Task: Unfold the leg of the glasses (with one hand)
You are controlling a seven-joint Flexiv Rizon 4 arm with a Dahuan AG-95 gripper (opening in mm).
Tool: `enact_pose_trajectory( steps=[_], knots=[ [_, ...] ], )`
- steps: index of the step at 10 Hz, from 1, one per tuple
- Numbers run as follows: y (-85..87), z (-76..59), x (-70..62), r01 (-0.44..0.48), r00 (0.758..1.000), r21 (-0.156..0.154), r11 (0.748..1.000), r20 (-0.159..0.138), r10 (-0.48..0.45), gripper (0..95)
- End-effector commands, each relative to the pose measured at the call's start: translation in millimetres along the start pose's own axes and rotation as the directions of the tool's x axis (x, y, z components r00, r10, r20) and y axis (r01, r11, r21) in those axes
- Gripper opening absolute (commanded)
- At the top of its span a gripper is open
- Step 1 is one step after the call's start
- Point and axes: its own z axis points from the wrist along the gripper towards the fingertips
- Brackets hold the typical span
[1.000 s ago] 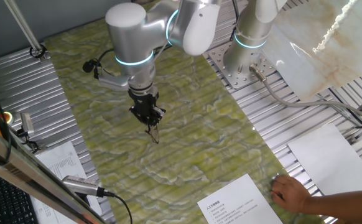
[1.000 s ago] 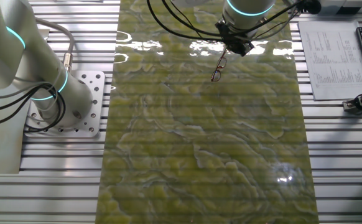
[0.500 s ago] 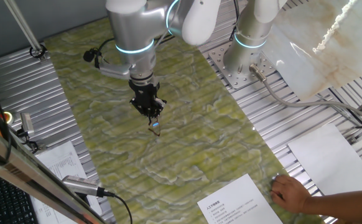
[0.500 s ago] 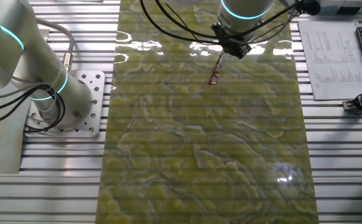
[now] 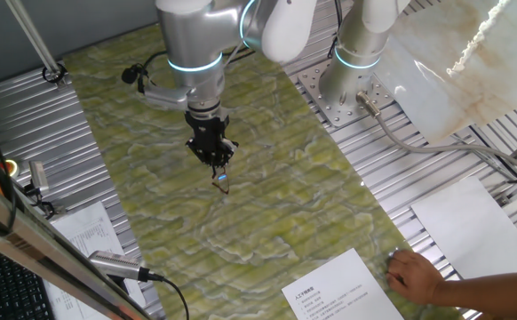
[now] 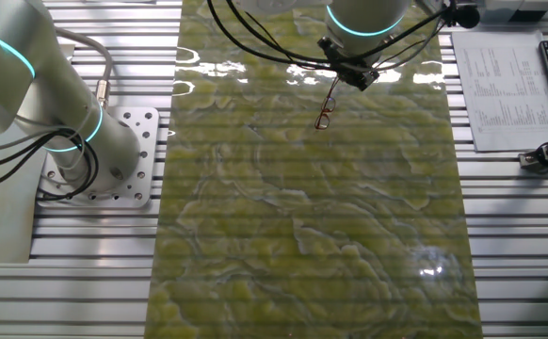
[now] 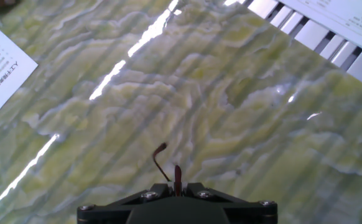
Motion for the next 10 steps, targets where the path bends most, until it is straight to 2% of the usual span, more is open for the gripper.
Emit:
enact_pose_trajectory(
  steps=[1,3,8,9,10],
  knots=[
    [0.0,-3.9,3.9,0.005,1.000,-0.001,1.000,-0.005,-0.005,0.0],
    [-0.5,-8.3,8.1,0.008,1.000,-0.004,1.000,-0.008,-0.008,0.0],
    [-0.6,-8.8,9.1,0.016,1.000,-0.005,1.000,-0.011,-0.016,0.0],
    [-0.6,-8.7,9.1,0.018,1.000,-0.006,1.000,-0.013,-0.018,19.0],
    [-0.7,-8.7,9.1,0.022,1.000,-0.006,1.000,-0.015,-0.022,19.0]
  ],
)
